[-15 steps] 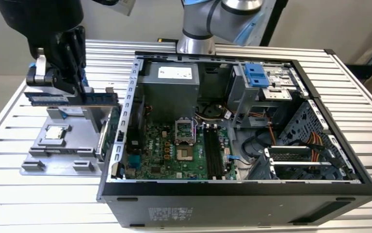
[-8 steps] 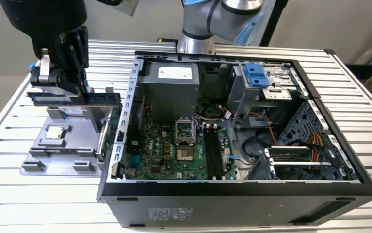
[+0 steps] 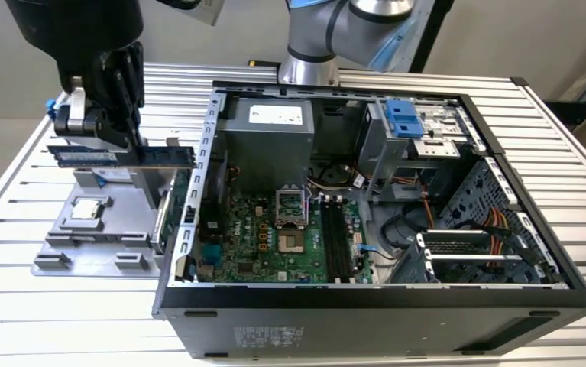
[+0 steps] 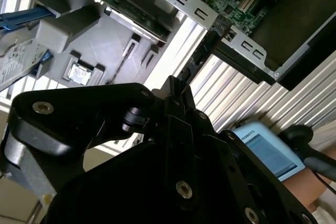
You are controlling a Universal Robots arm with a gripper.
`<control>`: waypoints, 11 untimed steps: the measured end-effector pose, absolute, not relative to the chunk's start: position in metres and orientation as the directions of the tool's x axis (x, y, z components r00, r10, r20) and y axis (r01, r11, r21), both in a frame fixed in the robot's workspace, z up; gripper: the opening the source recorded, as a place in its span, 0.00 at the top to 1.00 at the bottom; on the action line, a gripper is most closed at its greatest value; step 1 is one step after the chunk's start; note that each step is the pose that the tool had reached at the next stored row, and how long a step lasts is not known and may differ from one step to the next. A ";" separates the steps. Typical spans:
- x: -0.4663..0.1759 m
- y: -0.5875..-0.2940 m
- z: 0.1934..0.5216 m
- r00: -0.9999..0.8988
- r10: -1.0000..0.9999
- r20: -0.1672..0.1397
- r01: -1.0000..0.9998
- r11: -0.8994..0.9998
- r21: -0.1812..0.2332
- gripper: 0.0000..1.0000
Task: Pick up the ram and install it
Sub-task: 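Pick up the ram and move it above insertion slot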
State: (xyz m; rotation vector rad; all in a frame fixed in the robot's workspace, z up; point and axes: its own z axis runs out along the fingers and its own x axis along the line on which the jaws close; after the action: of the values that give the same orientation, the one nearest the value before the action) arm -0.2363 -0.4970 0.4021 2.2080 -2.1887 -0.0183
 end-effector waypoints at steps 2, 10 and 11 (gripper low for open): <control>-0.235 -0.497 0.402 0.009 -1.000 0.015 -0.999 -0.009 0.031 1.00; -0.231 -0.497 0.402 0.009 -1.000 0.015 -0.999 -0.009 0.031 1.00; -0.231 -0.497 0.402 0.009 -1.000 0.015 -0.999 -0.009 0.031 1.00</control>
State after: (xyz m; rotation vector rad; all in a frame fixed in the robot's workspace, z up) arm -0.2307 -0.4970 0.4021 2.2081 -2.1887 -0.0182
